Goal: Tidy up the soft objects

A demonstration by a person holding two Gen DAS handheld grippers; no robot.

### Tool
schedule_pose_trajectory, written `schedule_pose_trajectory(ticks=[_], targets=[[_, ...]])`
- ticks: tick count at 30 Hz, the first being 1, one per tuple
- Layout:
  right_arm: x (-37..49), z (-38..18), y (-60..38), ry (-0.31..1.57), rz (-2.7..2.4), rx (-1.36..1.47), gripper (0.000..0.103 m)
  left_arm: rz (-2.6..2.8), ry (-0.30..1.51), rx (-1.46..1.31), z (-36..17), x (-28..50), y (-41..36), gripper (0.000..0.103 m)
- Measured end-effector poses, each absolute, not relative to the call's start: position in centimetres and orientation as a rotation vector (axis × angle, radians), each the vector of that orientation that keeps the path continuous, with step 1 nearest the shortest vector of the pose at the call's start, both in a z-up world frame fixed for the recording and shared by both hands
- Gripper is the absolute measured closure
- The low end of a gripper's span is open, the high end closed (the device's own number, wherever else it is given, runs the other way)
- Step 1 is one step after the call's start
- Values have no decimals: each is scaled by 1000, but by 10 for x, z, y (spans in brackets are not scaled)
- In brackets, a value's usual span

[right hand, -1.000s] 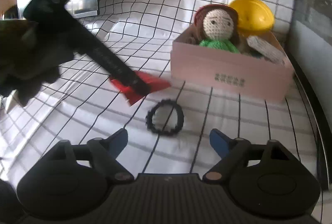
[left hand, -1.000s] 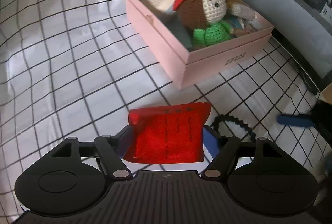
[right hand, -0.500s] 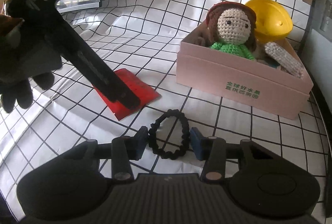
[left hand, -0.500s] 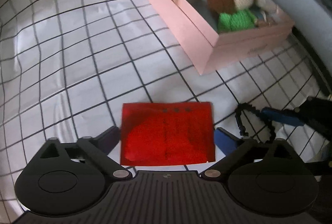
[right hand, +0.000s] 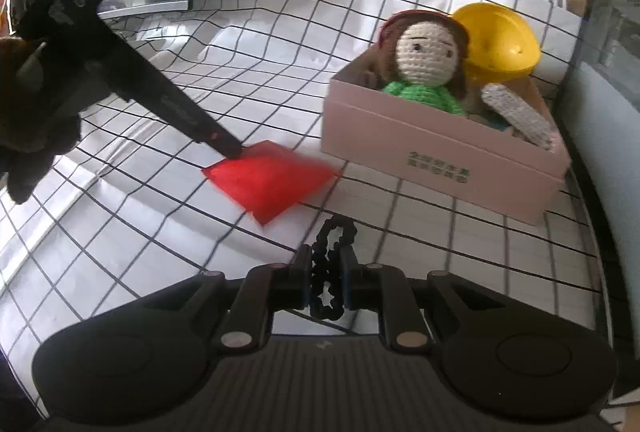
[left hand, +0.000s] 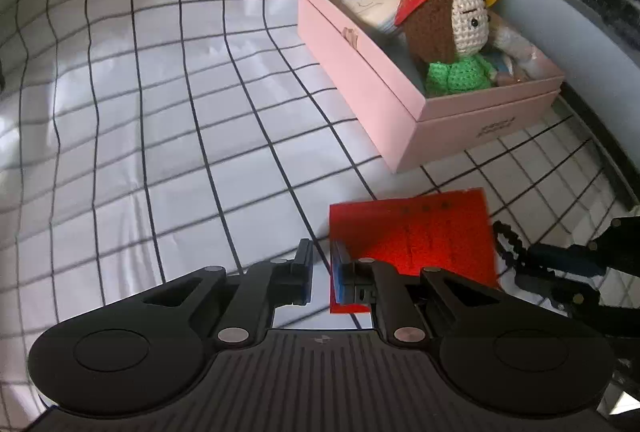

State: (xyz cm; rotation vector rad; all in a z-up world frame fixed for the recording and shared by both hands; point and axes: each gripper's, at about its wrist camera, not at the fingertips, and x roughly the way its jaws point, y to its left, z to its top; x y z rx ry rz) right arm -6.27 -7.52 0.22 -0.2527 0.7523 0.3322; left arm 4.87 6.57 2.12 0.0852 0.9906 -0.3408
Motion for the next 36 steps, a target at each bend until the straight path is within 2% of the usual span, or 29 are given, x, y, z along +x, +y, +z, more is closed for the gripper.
schedule_pose_trajectory(ticks=[4, 5, 6, 8, 12, 17, 19, 21, 25, 27, 34, 36], targets=[[-64, 6, -86, 732, 302, -262, 86, -372, 1024, -47, 23, 45, 79, 87], [-63, 9, -90, 736, 322, -231, 75, -379, 1030, -92, 24, 42, 83, 86], [-60, 13, -94, 740, 362, -208, 54, -383, 1029, -113, 26, 39, 86, 86], [-58, 21, -92, 710, 420, -203, 35, -397, 1027, -139, 30, 32, 90, 86], [-37, 23, -66, 660, 518, -307, 34, -392, 1022, -212, 36, 15, 101, 86], [8, 4, -40, 779, 644, -349, 34, -360, 1005, -292, 40, -9, 115, 86], [16, -7, -39, 805, 670, -377, 25, -346, 1000, -318, 42, -20, 124, 86], [20, -10, -45, 806, 692, -361, 22, -334, 993, -350, 44, -30, 134, 86], [25, -9, -42, 829, 720, -385, 24, -321, 984, -401, 43, -48, 147, 86], [26, -7, -38, 833, 731, -389, 38, -321, 989, -418, 40, -52, 148, 86], [24, -2, -41, 837, 692, -377, 55, -329, 1005, -451, 32, -60, 144, 86], [27, 4, -50, 844, 662, -324, 71, -336, 1003, -445, 33, -60, 142, 86]])
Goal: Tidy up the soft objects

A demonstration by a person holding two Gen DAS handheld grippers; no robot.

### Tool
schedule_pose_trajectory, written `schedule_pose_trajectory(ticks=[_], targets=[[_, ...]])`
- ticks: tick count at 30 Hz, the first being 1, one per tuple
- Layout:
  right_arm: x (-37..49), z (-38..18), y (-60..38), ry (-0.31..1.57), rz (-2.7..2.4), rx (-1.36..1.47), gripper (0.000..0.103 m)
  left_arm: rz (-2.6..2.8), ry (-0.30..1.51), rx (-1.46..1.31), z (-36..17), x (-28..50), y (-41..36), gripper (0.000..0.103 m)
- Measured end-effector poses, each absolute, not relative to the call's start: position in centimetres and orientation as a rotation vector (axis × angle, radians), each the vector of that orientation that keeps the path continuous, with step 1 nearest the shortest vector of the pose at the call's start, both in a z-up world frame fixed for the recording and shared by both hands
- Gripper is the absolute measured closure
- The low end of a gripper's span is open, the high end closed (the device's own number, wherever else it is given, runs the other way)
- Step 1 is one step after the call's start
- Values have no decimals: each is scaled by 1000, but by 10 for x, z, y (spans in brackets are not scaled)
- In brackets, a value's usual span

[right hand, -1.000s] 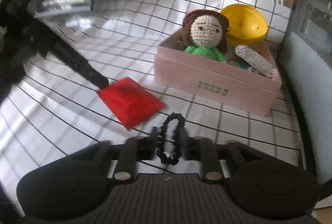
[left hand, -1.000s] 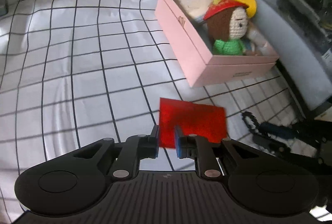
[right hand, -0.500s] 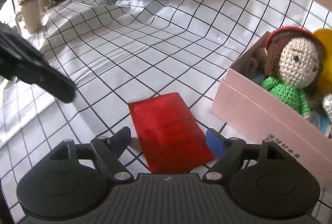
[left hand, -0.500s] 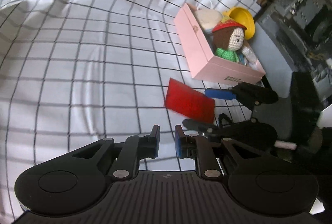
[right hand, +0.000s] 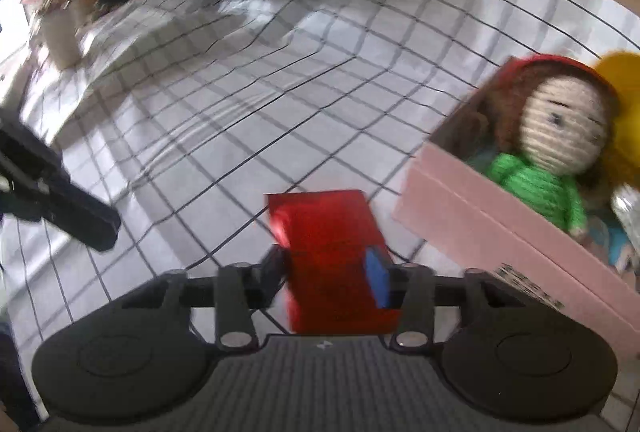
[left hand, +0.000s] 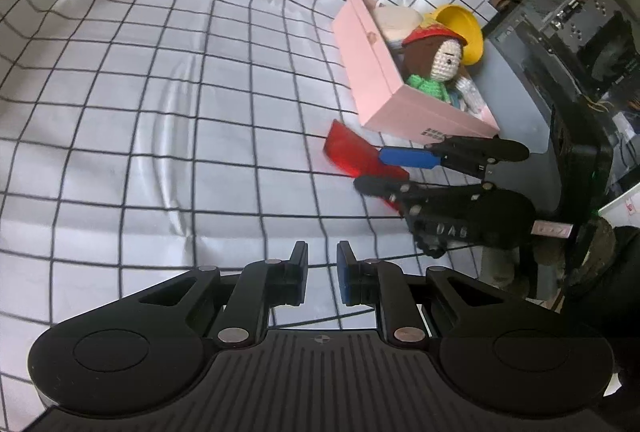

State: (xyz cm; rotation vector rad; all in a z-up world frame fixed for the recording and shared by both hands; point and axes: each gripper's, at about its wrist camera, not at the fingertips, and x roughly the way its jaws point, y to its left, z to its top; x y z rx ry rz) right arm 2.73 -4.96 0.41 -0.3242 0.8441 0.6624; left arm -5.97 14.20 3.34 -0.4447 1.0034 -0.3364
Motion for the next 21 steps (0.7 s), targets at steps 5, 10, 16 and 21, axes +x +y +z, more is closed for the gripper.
schedule_pose_trajectory(ticks=[5, 10, 16, 21], targets=[[23, 22, -79, 803, 575, -213, 78, -373, 1001, -430, 37, -52, 131, 86], [12, 33, -103, 715, 363, -208, 82, -410, 1015, -419, 36, -43, 117, 86], [22, 28, -118, 707, 295, -179, 85, -470, 983, -420, 36, -13, 91, 86], [6, 26, -93, 635, 368, -361, 77, -493, 956, -375, 34, 38, 60, 86]])
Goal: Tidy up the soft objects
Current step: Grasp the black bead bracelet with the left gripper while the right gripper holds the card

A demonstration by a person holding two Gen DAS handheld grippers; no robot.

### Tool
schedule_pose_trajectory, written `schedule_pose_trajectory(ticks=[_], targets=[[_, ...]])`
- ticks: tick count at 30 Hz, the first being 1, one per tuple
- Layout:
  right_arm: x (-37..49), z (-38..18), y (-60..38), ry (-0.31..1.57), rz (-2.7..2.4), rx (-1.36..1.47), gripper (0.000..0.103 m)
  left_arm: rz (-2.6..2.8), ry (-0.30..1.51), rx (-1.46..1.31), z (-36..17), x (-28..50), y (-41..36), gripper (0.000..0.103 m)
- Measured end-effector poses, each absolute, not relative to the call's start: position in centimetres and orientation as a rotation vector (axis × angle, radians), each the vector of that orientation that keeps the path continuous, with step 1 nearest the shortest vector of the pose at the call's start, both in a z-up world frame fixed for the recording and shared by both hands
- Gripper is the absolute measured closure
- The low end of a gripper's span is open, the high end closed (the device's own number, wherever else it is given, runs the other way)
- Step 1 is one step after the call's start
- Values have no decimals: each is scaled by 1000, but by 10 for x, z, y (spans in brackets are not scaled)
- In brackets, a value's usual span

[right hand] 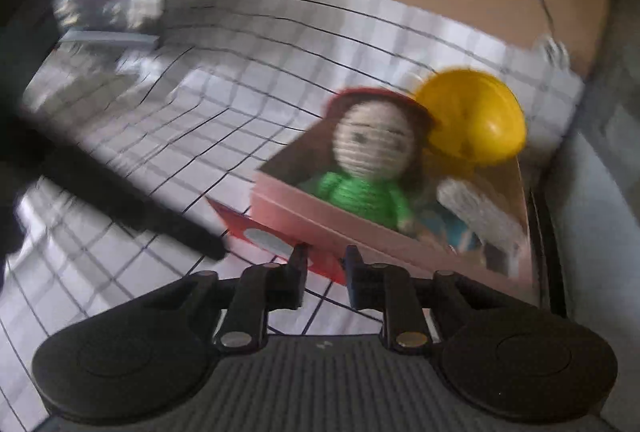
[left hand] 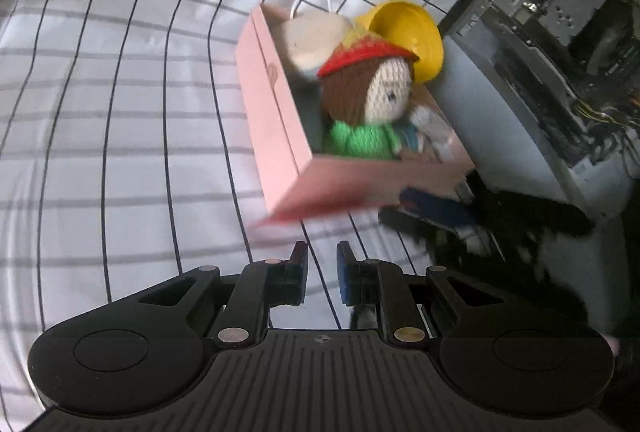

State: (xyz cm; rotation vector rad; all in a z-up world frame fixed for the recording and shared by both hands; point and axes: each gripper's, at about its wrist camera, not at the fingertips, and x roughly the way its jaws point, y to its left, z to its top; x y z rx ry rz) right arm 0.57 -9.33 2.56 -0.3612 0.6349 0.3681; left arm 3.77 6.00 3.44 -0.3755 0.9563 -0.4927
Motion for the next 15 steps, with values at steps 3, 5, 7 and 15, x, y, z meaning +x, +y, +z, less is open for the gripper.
schedule_pose_trajectory(ticks=[3, 5, 7, 15], targets=[[-4, 24, -80, 571, 389, -473, 67, -478, 944, -351, 40, 47, 56, 86], [-8, 21, -68, 549, 416, -555, 67, -482, 941, -350, 42, 47, 59, 86], [-8, 15, -55, 534, 428, -642, 67, -467, 938, -348, 43, 47, 63, 86], [9, -15, -24, 610, 478, -802, 94, -425, 917, -396, 48, 47, 82, 86]])
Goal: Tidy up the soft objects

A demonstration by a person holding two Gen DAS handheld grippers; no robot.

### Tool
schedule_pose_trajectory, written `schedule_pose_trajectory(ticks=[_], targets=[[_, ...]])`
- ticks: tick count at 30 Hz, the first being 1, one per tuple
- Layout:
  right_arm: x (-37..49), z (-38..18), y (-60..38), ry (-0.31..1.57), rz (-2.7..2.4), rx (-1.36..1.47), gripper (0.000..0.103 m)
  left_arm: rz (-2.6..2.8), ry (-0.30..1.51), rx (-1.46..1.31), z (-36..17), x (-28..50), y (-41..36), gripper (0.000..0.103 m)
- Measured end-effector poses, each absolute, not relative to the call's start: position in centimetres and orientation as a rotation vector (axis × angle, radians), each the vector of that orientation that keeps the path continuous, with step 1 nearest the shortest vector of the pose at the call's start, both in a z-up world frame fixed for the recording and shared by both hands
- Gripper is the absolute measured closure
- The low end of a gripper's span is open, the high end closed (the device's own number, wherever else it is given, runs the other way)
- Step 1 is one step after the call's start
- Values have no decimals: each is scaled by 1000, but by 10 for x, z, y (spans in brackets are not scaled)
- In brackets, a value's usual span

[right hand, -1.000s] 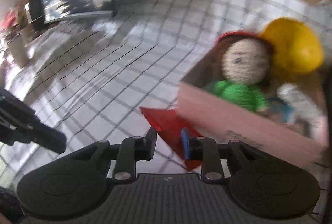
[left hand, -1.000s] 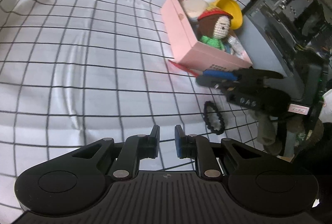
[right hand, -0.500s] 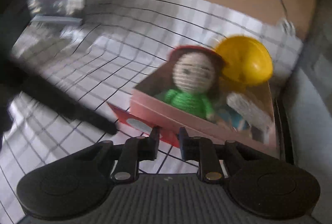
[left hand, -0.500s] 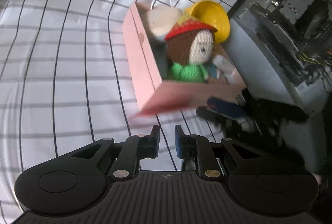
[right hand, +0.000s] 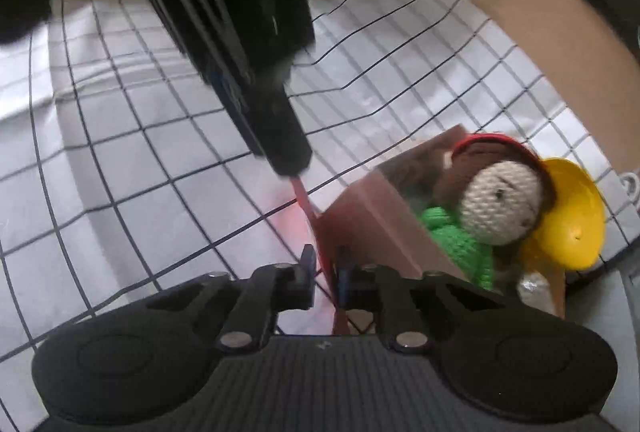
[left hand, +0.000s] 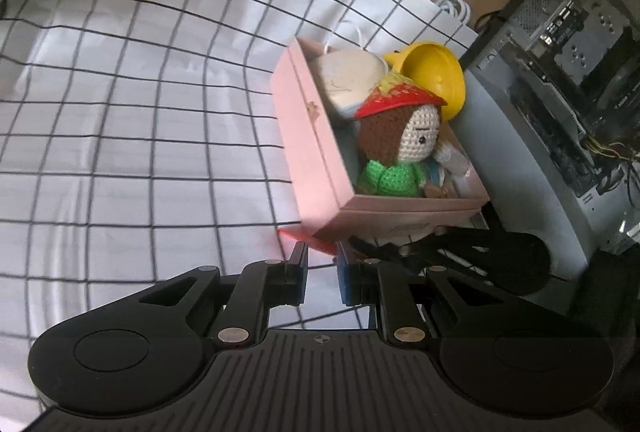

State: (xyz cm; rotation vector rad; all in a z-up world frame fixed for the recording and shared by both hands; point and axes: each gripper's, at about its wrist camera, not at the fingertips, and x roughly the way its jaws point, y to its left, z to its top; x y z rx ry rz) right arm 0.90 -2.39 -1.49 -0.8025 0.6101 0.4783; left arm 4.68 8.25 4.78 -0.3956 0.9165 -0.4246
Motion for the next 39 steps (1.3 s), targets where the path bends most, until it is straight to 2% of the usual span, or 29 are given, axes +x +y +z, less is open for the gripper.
schedule_pose_trajectory(ticks=[2, 9, 16, 23, 31, 39], targets=[[6, -12, -24, 603, 466, -795, 97, -415, 913, -404, 49, 40, 88, 86], [-34, 32, -60, 607, 326, -635, 98, -406, 924, -459, 43, 13, 108, 86], [-75, 45, -116, 693, 209, -441, 98, -612, 1034, -305, 35, -1, 39, 86], [-97, 32, -130, 711, 194, -330, 98, -522, 1105, -169, 22, 15, 1, 85], [-110, 30, -143, 702, 174, -300, 98, -495, 1048, -43, 25, 29, -37, 86], [-110, 40, -154, 670, 155, -298, 98, -536, 1002, 146, 33, 15, -61, 91]])
